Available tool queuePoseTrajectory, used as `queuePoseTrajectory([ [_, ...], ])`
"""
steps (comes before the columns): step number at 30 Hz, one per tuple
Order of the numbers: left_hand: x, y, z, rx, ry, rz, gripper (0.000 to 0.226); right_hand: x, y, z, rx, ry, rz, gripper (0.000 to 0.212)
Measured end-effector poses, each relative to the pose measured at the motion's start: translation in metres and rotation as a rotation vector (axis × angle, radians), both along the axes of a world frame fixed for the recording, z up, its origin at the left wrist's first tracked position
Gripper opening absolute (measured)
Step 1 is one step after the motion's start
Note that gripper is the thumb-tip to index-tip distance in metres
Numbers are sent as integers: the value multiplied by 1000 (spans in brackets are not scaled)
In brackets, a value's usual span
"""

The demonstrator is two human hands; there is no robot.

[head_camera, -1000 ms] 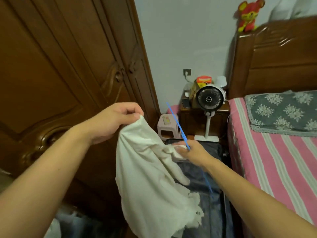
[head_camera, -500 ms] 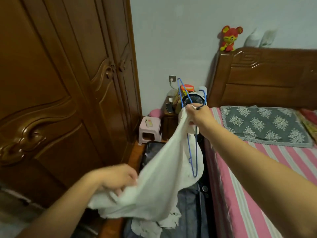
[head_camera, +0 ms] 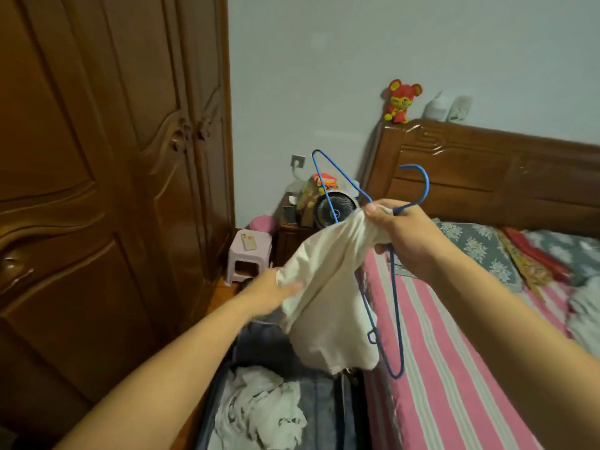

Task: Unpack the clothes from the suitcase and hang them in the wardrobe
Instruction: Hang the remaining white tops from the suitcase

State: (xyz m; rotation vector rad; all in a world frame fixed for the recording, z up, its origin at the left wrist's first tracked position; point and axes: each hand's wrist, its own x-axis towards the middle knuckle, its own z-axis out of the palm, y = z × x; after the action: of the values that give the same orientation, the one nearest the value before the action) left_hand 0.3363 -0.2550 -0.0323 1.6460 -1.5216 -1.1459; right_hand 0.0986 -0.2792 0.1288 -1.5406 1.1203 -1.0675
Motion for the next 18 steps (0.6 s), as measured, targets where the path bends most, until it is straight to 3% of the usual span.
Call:
queuePoseTrajectory([
  [2, -13, -11, 18, -75, 212, 178, 15, -19, -13, 4, 2, 57, -149, 20],
  [5, -14, -27, 47, -102, 390, 312, 12, -59, -34, -10, 78, 289, -341, 20],
  [7, -19, -33, 72, -102, 353, 155, 13, -79, -42, -27, 95, 497, -399, 18],
  [9, -31, -39, 95, -94, 202, -108, 16, -80, -43, -40, 29, 604, -366, 18],
  [11, -51, -39, 113, -97, 13, -292, 12, -62, -38, -46, -43, 507, -221, 7],
  [13, -65, -43, 122, -94, -22, -331, 8, -36, -31, -54, -6, 343, 4, 19],
  [15, -69, -45, 127, -79, 42, -300, 4, -15, -27, -66, 100, 97, 177, 32],
  [18, -48, -43, 123, -77, 112, -101, 24, 4, -14, -82, 278, -219, 327, 23],
])
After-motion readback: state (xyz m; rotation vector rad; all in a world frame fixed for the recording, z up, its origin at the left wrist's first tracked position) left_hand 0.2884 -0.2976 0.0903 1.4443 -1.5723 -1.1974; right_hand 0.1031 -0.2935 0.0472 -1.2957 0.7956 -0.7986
